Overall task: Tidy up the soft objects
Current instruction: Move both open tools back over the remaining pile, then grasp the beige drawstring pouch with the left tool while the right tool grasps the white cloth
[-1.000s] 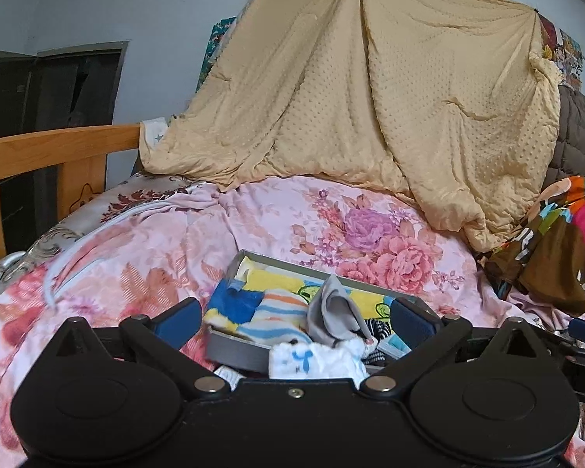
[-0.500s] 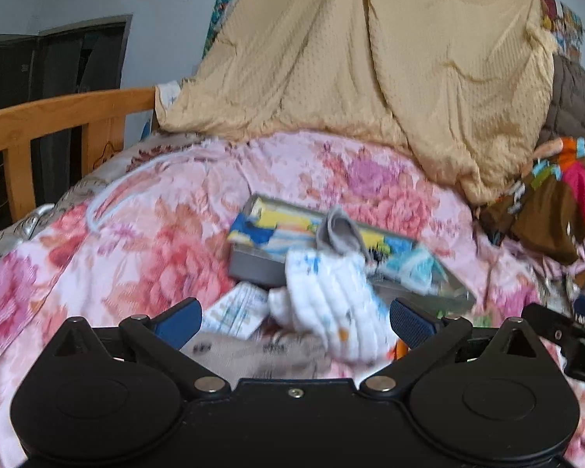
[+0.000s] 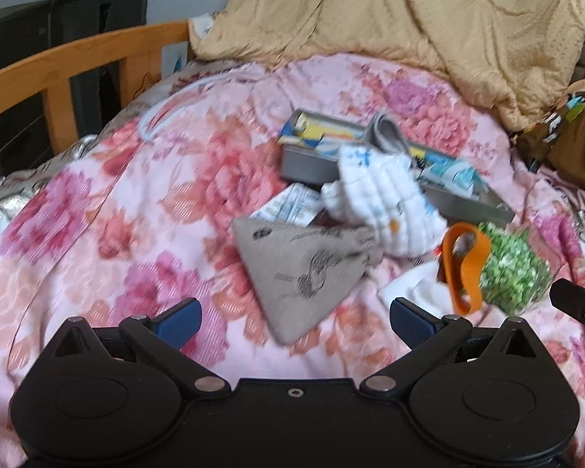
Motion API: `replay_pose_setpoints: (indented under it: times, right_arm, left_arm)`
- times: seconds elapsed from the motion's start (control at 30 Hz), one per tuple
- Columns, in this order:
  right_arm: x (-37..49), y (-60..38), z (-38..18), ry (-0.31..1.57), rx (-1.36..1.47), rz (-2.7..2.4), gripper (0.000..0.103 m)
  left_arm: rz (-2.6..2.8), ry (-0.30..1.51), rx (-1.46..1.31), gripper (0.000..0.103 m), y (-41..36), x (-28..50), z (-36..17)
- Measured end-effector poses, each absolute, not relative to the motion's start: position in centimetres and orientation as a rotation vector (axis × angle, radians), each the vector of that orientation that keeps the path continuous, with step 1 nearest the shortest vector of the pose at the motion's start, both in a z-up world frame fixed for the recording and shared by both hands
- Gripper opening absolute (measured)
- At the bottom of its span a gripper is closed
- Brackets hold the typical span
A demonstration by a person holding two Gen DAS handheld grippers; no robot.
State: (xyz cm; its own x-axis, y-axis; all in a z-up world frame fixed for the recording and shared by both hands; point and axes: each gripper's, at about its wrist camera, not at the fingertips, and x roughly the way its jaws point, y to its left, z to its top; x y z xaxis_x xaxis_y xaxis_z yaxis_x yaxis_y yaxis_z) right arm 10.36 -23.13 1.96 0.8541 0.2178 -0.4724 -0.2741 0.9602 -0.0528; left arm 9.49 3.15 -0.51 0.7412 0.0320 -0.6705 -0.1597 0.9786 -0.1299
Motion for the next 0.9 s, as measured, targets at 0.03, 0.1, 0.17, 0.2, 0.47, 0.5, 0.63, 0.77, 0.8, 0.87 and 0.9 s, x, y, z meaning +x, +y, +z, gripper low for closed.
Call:
replay_pose_setpoints:
  times: [0.03, 0.1, 0.17, 0.2, 0.47, 0.5, 0.63, 0.77, 0.8, 0.87, 0.9]
  right_arm:
    - [10.2, -22.7, 1.9, 0.484, -0.141, 0.267, 0.103]
    - [10.0, -21.9, 1.6, 0.486, -0.180, 0.280, 0.103]
    - [9.8, -21.0, 1.4, 0.488, -0.223, 0.293, 0.103]
    - [9.8, -20.7, 1.2, 0.489, -0.239, 0.299, 0.103]
    - [10.1, -19.1, 0.5, 0.504, -0.298, 0.338, 0.103]
    - [10.1, -19.0, 0.5, 0.505, -0.302, 0.342, 0.103]
    - [10.3, -18.8, 0.2, 0.514, -0.311, 0.357, 0.103]
    - [10.6, -18.4, -0.1, 0.527, -0.318, 0.369, 0.103]
    - [10.7, -18.3, -0.1, 0.530, -0.320, 0.371, 0.103]
    - [10.9, -18.1, -0.4, 0.537, -0.326, 0.377, 0.103]
    - [11.0, -18.0, -0.5, 0.540, -0.330, 0.380, 0.103]
  left_arm:
    - [0.111, 0.742, -0.184, 0.102, 3.2, 9.4, -0.7]
    - [0.123, 0.761, -0.189, 0.102, 3.4, 9.2, -0.8]
    - [0.121, 0.765, -0.190, 0.102, 3.4, 9.1, -0.6]
    - [0.119, 0.766, -0.185, 0.102, 3.3, 9.1, -0.5]
    - [0.066, 0.784, -0.052, 0.102, 2.4, 10.5, 0.7]
    - [0.059, 0.784, -0.027, 0.102, 2.3, 10.9, 0.9]
    - [0.017, 0.779, 0.091, 0.102, 2.3, 12.6, 1.4]
    - [-0.021, 0.768, 0.196, 0.102, 2.4, 14.2, 1.3]
    - [-0.034, 0.769, 0.207, 0.102, 2.4, 14.5, 1.2]
    - [-0.058, 0.778, 0.221, 0.102, 2.4, 14.9, 0.8]
    - [-0.071, 0.783, 0.228, 0.102, 2.3, 15.2, 0.5]
